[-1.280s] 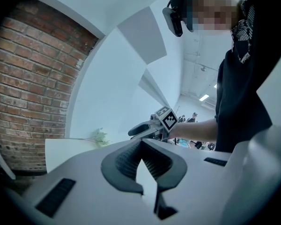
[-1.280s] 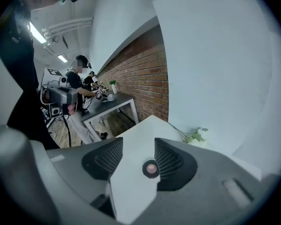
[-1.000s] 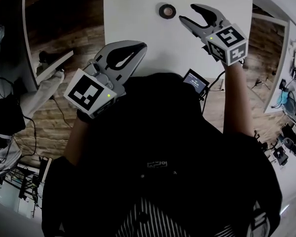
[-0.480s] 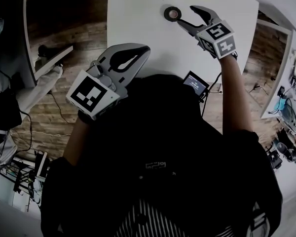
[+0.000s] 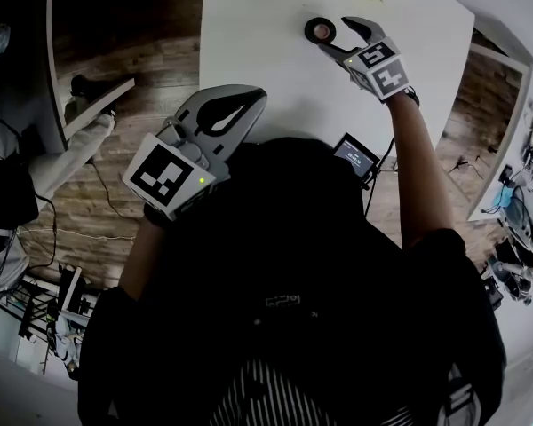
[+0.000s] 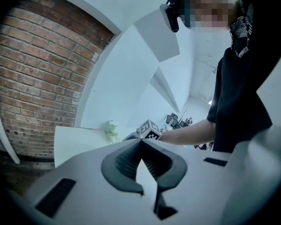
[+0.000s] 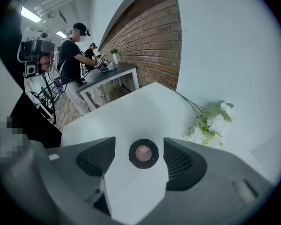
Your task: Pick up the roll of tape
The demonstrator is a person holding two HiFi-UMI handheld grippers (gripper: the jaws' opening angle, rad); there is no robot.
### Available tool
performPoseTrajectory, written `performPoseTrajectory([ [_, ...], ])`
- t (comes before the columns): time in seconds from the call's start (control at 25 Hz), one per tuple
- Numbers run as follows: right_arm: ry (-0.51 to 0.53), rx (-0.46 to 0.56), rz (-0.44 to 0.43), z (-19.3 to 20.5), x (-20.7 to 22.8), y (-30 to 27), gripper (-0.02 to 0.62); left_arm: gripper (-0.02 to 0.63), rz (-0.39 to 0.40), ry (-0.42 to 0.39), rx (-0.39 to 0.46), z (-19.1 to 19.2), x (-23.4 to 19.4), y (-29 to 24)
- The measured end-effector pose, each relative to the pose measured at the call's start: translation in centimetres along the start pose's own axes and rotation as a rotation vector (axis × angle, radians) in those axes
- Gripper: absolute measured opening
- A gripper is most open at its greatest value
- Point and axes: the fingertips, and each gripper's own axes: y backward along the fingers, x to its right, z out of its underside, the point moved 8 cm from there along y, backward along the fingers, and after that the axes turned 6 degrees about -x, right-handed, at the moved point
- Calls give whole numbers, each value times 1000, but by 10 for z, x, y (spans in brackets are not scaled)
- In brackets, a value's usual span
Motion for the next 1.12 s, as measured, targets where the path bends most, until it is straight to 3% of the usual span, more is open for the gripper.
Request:
performPoseTrajectory([
  [0.84, -14, -144, -6, 21, 15, -71, 387, 6, -73, 44, 7, 22, -5, 15],
  [1.12, -10, -191, -1, 24, 19, -85, 390, 6, -117, 4, -8, 31, -8, 11],
])
